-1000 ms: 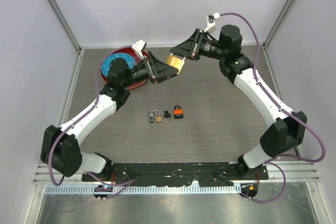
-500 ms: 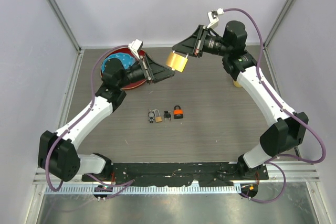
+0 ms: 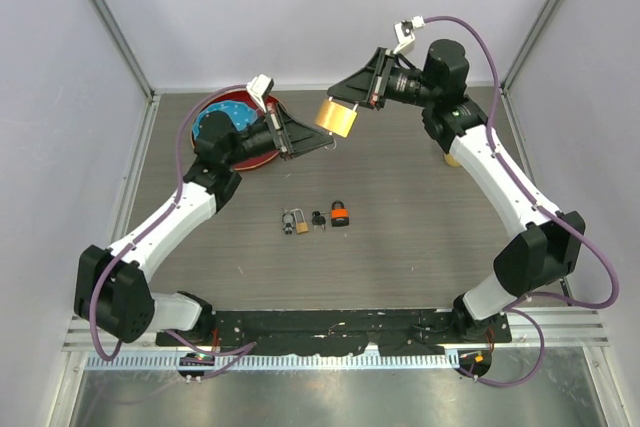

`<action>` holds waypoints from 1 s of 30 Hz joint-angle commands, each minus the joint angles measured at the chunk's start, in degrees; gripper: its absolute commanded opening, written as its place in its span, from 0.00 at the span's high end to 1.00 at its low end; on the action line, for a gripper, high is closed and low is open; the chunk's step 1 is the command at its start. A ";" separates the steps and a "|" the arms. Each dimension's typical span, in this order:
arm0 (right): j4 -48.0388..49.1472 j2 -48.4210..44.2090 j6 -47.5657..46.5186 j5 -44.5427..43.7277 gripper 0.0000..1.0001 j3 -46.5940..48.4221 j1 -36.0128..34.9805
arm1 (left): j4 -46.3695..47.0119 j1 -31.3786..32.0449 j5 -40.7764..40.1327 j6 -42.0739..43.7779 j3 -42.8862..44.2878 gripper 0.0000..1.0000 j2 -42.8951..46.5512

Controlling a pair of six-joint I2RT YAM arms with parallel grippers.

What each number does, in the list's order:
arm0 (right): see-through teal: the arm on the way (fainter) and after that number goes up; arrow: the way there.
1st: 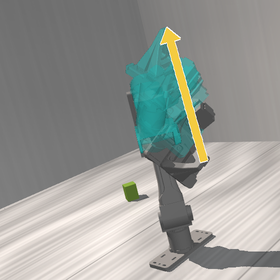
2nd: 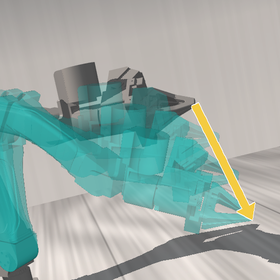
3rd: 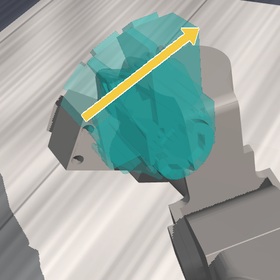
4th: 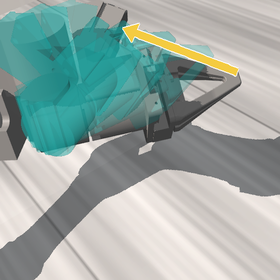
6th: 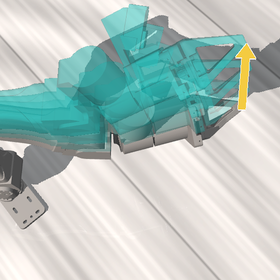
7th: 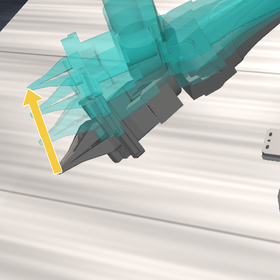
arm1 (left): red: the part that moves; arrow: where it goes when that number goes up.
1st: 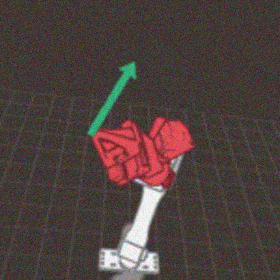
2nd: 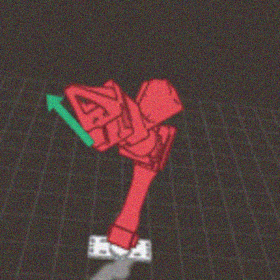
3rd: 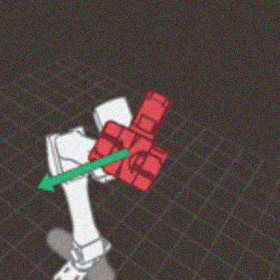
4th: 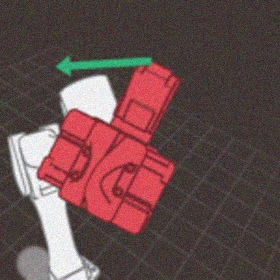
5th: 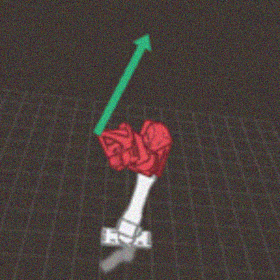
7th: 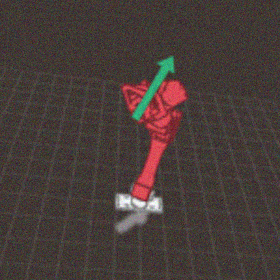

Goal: Lock with the key
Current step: Place the key at the center of the board.

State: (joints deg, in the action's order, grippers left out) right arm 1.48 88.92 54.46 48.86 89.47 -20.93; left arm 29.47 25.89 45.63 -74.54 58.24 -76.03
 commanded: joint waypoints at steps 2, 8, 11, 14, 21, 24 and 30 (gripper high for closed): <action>7.40 0.02 3.20 0.09 0.98 4.83 0.71 | 1.73 -0.05 2.10 0.36 -1.63 1.00 1.49; 9.68 0.99 4.95 0.01 0.98 5.01 1.77 | 1.73 0.04 2.89 -0.07 -4.79 1.00 3.25; 10.13 1.34 5.13 0.01 0.98 5.19 2.12 | 1.73 0.04 2.89 -0.25 -6.90 1.00 4.57; 10.65 1.78 5.48 0.35 0.98 5.10 2.21 | 0.94 0.04 2.89 0.01 -8.84 1.00 6.06; 8.81 1.95 2.51 2.19 0.98 2.47 2.73 | -9.65 -0.05 2.02 6.49 -9.82 1.00 9.40; 4.79 1.17 -2.75 2.55 0.98 -1.56 2.82 | -16.71 -0.14 -0.88 11.85 -8.41 1.00 10.64; -7.75 0.11 -15.67 1.59 0.98 -12.29 2.74 | -26.40 -0.23 -3.44 15.57 -6.82 1.00 8.09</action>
State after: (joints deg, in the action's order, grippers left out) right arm 2.20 91.39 48.66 50.35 81.78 -18.17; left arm 10.37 25.85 44.36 -63.72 48.82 -66.81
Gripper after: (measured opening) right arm 0.149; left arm 0.013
